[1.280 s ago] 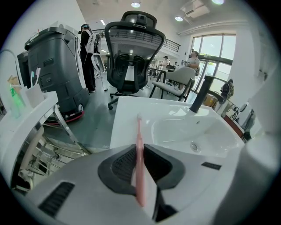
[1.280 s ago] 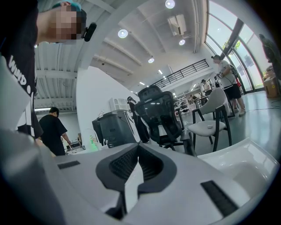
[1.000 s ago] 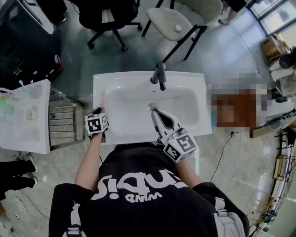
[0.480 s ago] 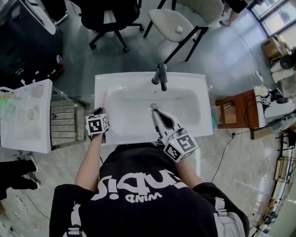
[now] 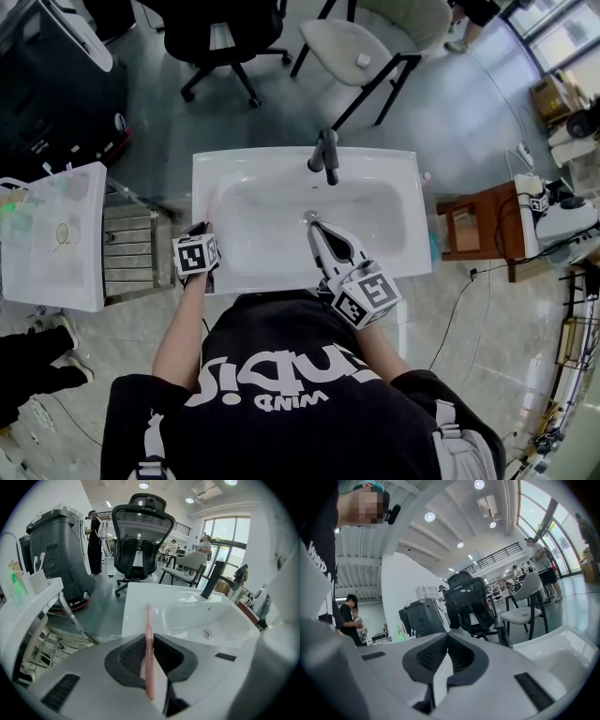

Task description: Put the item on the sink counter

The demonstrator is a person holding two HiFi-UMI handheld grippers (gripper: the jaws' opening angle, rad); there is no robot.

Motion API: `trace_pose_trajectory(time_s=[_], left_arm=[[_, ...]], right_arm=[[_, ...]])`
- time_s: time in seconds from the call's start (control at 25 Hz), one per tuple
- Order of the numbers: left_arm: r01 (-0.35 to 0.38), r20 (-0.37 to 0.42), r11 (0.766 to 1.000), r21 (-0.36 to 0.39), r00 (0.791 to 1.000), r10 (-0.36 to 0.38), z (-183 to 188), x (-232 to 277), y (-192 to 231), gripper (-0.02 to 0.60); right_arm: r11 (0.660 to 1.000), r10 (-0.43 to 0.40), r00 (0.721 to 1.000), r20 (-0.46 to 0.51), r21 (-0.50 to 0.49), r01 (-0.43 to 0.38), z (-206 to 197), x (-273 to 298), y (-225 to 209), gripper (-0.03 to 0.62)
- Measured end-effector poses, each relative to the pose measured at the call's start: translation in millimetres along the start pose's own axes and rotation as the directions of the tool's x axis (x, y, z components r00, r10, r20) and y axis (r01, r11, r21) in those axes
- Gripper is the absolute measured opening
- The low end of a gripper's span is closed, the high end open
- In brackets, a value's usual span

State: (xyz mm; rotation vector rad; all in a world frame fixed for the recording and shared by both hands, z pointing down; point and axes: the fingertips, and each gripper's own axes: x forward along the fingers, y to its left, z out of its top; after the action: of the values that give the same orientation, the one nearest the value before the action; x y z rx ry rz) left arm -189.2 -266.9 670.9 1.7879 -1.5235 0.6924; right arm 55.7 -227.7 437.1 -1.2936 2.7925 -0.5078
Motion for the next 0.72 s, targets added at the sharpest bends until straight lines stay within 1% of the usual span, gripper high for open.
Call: trace_pose_trajectory(time_s=[0.4, 0.72], left_arm=[[0.005, -0.002, 1.000, 0.002, 1.000, -0.005, 0, -2, 0, 0.060], [0.020, 0.051, 1.000, 0.004, 0.998, -0.020, 12, -17, -5, 0.058]], right_arm=[[1.000, -0.007, 1.000, 0.005, -0.002, 0.007, 0, -2, 0, 0.018], [1.000, -0.006, 1.000, 0.004, 0.002, 0.006, -1, -1, 0, 0.018]])
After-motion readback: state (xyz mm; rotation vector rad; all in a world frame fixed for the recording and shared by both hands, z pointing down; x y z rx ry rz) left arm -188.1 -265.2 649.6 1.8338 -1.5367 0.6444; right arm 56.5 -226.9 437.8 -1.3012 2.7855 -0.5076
